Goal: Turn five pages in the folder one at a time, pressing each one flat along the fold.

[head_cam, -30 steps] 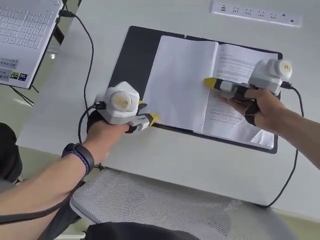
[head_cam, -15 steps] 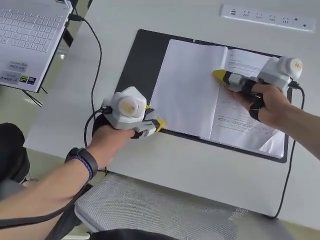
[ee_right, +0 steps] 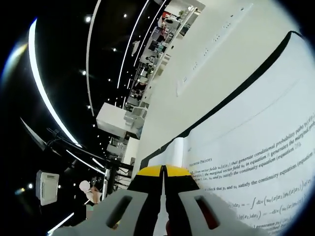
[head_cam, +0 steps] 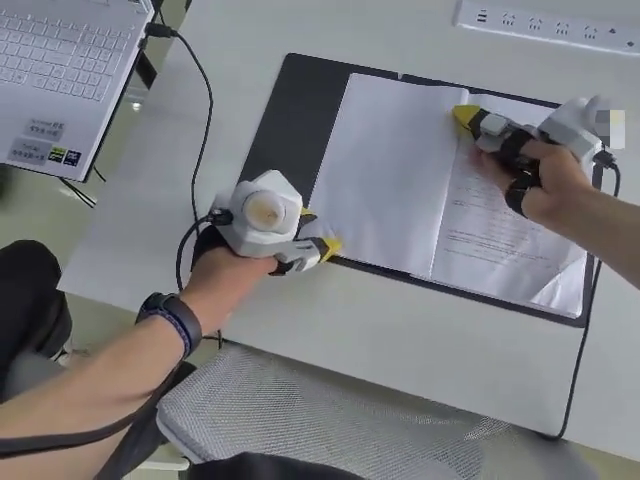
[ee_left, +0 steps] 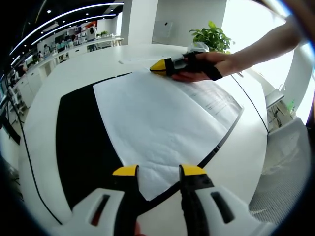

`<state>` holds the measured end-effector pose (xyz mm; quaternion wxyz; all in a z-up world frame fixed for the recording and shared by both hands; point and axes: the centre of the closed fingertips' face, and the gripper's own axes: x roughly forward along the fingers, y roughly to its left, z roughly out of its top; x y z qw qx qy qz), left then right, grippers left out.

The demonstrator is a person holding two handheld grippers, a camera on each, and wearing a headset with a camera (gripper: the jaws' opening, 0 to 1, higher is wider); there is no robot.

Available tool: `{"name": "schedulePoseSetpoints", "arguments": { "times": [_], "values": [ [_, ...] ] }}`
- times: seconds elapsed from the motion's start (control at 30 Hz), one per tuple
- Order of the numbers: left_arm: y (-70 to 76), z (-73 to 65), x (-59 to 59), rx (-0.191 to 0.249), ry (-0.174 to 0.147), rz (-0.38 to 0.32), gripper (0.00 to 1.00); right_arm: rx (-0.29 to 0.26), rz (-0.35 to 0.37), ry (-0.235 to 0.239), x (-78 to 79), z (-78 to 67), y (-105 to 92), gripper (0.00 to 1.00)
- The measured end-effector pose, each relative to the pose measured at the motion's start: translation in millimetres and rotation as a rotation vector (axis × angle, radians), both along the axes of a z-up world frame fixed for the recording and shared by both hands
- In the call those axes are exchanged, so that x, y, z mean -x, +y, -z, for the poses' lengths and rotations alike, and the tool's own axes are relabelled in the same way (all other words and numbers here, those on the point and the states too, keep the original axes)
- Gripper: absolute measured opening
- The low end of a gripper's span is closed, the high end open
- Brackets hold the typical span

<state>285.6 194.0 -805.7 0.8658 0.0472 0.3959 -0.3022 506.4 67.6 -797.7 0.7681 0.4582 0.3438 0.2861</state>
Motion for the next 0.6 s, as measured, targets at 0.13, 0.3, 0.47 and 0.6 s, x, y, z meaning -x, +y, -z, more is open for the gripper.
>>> {"name": "schedulePoseSetpoints", "arguments": {
  "times": [0.13,0.3,0.47,0.6],
  "values": [
    [0.2,0.2,-0.7,0.000,0.000,-0.002,0.31,-0.011,0.033,0.008,-12.2,0.3,-0.6,0.00],
    [0.0,0.2,-0.8,0.001,-0.001,-0.005,0.32,-0.004,0.061,0.005,-32.5,3.4,-2.3,0.00],
    [1.0,0.5,-1.1,0.003,-0.001,-0.009,0.31,0.012,0.066,-0.004,-42.3,2.6,-1.2,0.00],
    [1.7,0.8,-1.2,0.004,-0.002,-0.010,0.31,0.028,0.059,-0.012,-45.1,2.6,-0.1,0.00]
  ]
}}
